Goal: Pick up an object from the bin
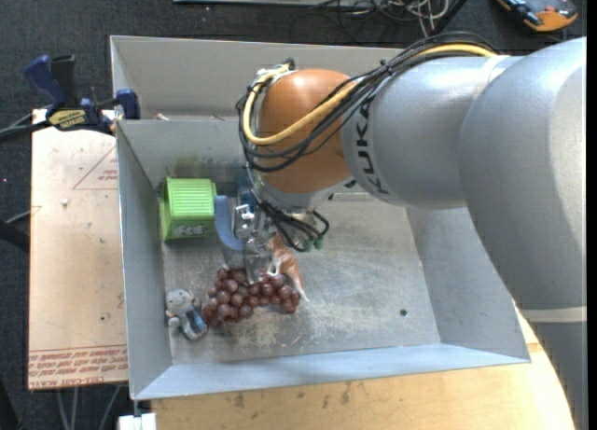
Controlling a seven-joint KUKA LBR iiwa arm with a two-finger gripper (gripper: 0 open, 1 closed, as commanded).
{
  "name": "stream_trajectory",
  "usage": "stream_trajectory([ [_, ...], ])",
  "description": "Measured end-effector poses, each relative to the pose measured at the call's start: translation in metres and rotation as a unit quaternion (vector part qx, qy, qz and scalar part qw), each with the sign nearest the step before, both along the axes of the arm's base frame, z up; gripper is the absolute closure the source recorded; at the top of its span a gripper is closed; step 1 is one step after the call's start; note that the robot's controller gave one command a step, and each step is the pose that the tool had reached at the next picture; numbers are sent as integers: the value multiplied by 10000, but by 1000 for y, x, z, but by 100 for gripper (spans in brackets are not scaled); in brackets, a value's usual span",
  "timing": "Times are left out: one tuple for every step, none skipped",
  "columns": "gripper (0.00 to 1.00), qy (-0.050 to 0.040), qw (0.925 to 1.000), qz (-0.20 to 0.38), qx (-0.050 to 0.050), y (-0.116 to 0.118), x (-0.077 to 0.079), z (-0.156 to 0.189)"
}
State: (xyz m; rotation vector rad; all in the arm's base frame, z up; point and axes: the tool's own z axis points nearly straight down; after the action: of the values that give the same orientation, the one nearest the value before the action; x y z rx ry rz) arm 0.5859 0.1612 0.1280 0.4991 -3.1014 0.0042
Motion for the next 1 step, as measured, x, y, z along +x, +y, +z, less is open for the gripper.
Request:
stream_trajectory([
  [100,-122,9998,-125,104,-7,-3,-44],
])
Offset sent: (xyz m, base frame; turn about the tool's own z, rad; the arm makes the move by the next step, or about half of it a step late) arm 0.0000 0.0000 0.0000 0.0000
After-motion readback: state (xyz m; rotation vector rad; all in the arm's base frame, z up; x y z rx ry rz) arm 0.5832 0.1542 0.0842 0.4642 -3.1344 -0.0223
